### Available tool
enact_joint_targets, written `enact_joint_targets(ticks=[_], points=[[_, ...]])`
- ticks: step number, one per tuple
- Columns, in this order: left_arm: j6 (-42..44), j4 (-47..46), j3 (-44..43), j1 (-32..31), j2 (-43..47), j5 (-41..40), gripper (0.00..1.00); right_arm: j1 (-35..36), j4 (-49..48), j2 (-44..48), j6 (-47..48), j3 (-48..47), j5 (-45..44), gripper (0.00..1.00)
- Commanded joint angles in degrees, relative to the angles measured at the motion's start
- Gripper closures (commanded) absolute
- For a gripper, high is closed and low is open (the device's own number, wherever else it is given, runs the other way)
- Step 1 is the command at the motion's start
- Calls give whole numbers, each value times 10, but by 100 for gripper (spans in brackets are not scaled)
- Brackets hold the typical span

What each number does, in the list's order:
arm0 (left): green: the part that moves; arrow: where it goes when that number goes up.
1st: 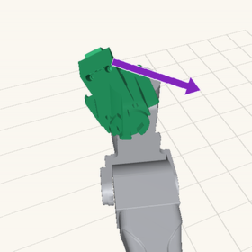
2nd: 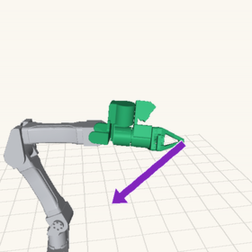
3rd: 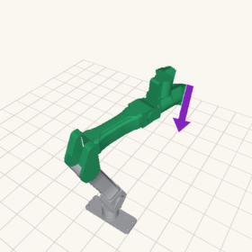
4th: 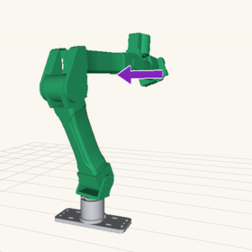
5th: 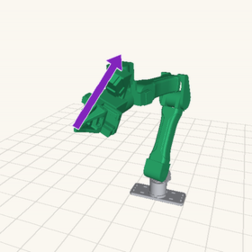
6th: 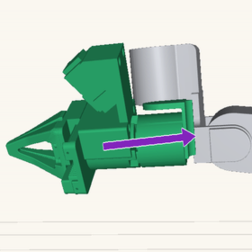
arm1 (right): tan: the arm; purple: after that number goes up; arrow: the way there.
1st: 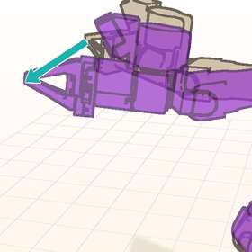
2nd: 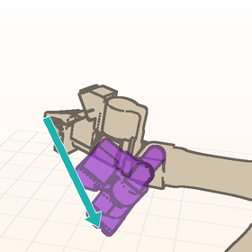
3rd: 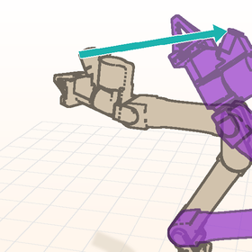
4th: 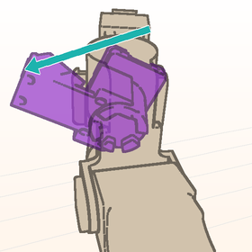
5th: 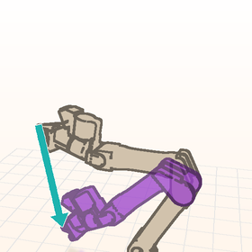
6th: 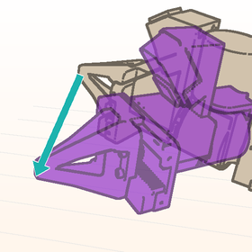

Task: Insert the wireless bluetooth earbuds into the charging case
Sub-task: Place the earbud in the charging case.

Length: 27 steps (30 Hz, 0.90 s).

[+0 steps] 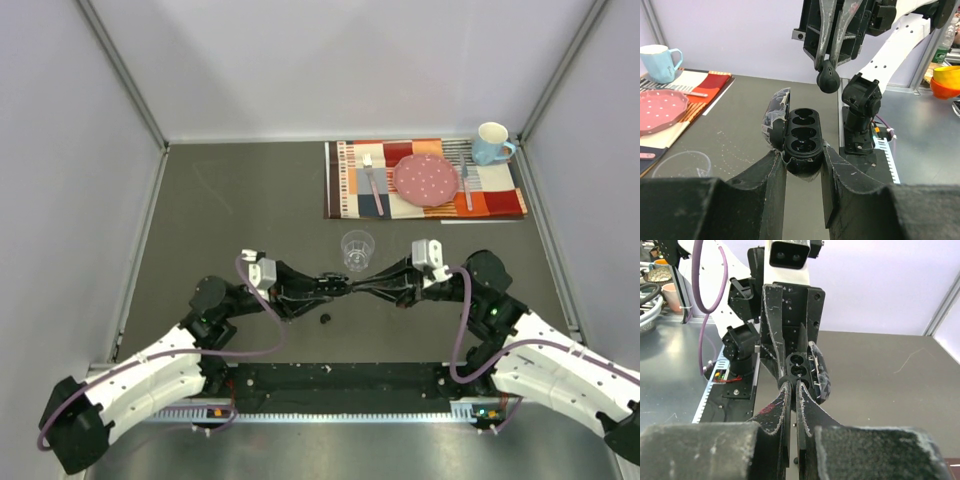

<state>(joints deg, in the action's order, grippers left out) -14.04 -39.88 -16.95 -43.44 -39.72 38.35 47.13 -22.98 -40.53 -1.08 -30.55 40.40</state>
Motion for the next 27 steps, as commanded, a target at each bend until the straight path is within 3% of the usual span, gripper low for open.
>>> enact_joint_targets(ticks=[1,27], points=[[-12,-35,-23,-2,-6,19,100,5,-45,-6,-6,-26,13,100],[-49,-86,-33,-1,-33,49,100,5,-45,-34,7,-13,12,100]])
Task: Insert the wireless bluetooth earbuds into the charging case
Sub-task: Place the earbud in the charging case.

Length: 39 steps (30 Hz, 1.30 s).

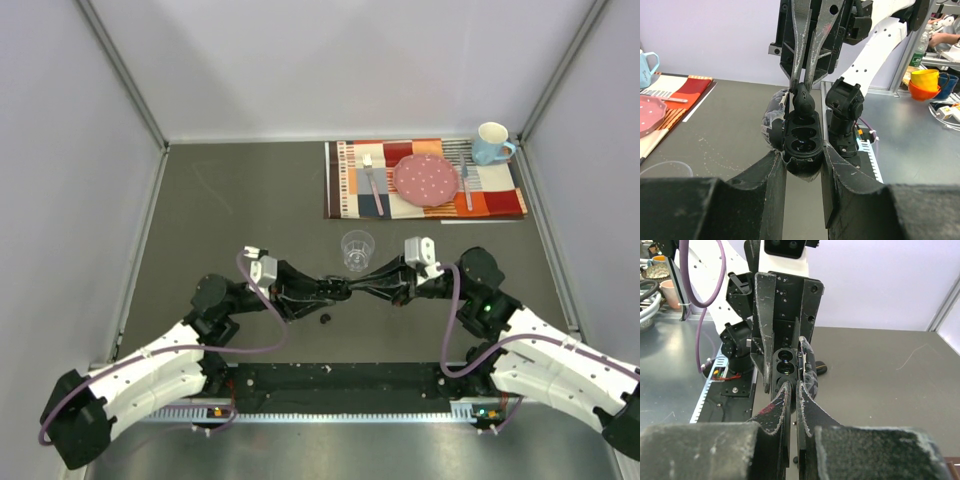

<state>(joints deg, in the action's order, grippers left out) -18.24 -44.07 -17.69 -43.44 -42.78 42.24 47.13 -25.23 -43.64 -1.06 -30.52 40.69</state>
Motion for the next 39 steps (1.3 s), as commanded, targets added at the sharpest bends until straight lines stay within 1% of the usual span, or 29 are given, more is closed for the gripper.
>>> enact_joint_targets(ticks=[1,10,12,14,24,31,36,38,39], points=[[-8,-44,-25,-1,-2,10,100,6,-25,-4,8,-13,10,100],[-9,-44,-28,-1,-5,3,100,9,-11,-13,8,-19,16,100],[-7,-45,-27,-2,-3,-2,100,15,17,-13,41,-23,10,100],[0,-45,-27,-2,0,-12,100,19,27,-11,47,-22,9,100],[13,-47,-26,-1,0,-30,100,20,37,-7,29,-19,-9,100],[28,-43,-19,-2,17,-52,100,21,56,-11,16,-29,-21,100],[34,-32,-19,-1,22,-58,100,20,48,-4,14,-27,-52,73],[34,-32,-19,-2,22,-56,100,20,45,2,15,-25,-65,68],[34,-30,-19,-1,21,-56,100,20,39,5,15,-24,-72,64]])
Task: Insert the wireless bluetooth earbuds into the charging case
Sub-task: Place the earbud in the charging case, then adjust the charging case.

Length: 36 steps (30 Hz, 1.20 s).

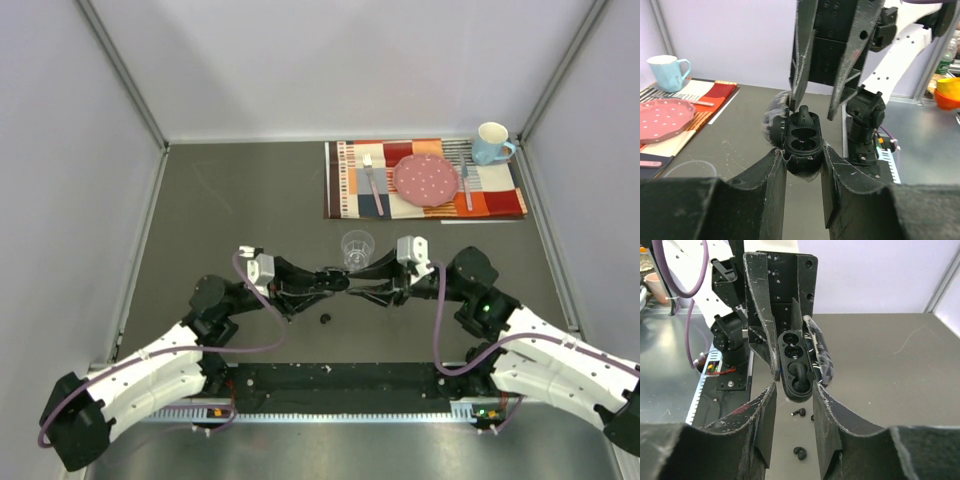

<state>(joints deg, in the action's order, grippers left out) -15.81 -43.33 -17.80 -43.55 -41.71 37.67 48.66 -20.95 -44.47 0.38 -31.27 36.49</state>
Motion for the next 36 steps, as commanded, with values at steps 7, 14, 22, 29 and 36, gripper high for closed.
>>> enact_joint_targets(ticks=[7,14,22,29,36], points=[[14,-23,-18,0,12,-8,100,5,-45,39,-20,1,-90,60],[45,25,-20,0,28,-25,100,5,-74,62,-74,22,-170,52],[63,67,-16,0,57,-66,100,5,26,38,-210,-23,-307,47],[62,74,-13,0,65,-81,100,5,112,-52,-326,-108,-200,54],[62,81,-14,0,68,-91,100,5,66,-106,-380,-117,-128,54]])
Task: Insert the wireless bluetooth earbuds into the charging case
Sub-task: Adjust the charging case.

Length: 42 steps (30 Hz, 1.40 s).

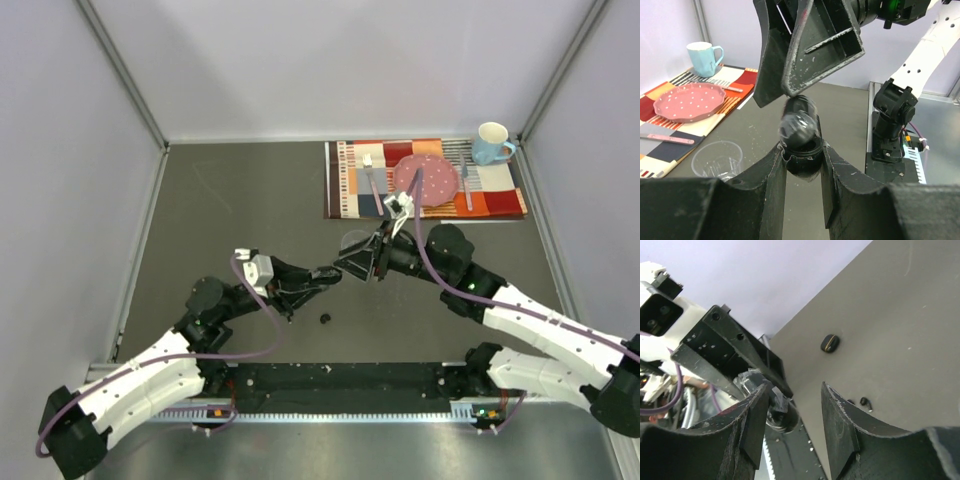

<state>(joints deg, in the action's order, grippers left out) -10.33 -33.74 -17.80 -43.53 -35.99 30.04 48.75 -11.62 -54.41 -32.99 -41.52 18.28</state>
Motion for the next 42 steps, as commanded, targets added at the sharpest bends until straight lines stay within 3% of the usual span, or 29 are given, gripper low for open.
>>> enact_joint_targets(ticks=[1,6,13,21,29,42], points=[[7,-12,-14,-1,13,-17,100,4,-38,-3,-46,-11,54,53],[12,0,-14,-1,20,-23,100,4,-68,28,-35,16,48,44],[8,-5,-16,-1,18,-25,100,4,-11,28,-5,-1,78,33],[0,-26,-22,-1,12,-4,100,4,31,-6,-9,-26,76,32],[-3,-36,-32,0,-1,38,100,4,0,-8,-21,-22,59,40],[-1,-35,-31,0,-4,62,100,3,6,-15,-37,-26,0,40]])
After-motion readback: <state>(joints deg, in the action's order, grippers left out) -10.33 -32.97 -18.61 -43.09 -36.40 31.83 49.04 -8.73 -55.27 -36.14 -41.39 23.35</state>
